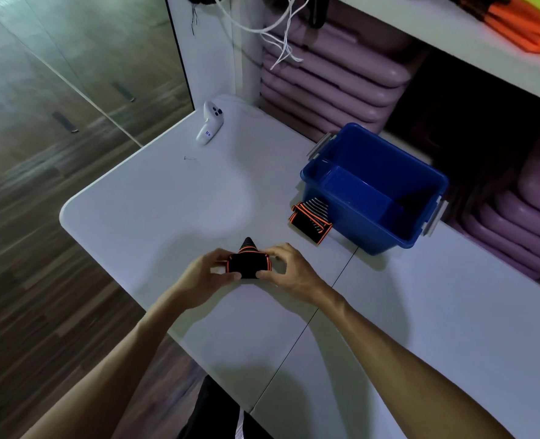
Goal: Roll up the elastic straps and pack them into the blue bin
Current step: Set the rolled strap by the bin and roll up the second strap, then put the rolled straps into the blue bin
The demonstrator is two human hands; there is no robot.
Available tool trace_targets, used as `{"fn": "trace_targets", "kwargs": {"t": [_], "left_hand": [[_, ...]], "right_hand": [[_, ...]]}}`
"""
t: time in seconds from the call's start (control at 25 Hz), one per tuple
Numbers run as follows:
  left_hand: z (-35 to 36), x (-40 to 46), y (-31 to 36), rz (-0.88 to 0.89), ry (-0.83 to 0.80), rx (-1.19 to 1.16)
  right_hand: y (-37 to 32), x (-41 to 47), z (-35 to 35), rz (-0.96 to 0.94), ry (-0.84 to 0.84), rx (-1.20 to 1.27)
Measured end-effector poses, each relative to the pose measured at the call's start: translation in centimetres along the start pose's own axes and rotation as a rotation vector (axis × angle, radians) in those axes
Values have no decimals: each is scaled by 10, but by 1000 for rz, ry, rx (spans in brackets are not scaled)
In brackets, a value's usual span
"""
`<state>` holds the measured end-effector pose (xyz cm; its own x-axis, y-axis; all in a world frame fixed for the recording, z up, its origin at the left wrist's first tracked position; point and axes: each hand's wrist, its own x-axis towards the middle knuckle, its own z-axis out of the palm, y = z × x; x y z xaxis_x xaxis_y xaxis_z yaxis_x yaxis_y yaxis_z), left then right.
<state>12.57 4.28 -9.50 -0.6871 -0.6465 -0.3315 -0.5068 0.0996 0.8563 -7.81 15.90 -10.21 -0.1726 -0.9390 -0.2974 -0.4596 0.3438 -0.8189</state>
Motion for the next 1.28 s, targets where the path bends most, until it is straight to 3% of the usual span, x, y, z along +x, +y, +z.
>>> {"fn": "trace_targets", "kwargs": {"t": [0.12, 0.28, 0.44, 0.56, 0.72, 0.8, 0.96, 1.28], "left_hand": [[15, -6, 12, 95, -28, 46], [34, -1, 49, 346, -88, 152], [44, 28, 102, 637, -93, 306], [47, 57, 143, 741, -92, 360], [35, 114, 172, 892, -89, 400], [26, 152, 177, 891, -38, 532], [18, 220, 179, 696, -84, 707], [30, 260, 150, 742, -202, 650]], "right_hand": [[-1, -30, -3, 28, 25, 109], [-1, -71, -28, 46, 190, 224], [-6, -86, -69, 4, 346, 122], [-11, -83, -103, -81, 542, -6], [-22, -60, -138, -45, 686, -98], [-21, -43, -152, 6, 721, -169], [-11, 11, -176, 143, 792, -228], [34, 97, -189, 327, 587, -394]]}}
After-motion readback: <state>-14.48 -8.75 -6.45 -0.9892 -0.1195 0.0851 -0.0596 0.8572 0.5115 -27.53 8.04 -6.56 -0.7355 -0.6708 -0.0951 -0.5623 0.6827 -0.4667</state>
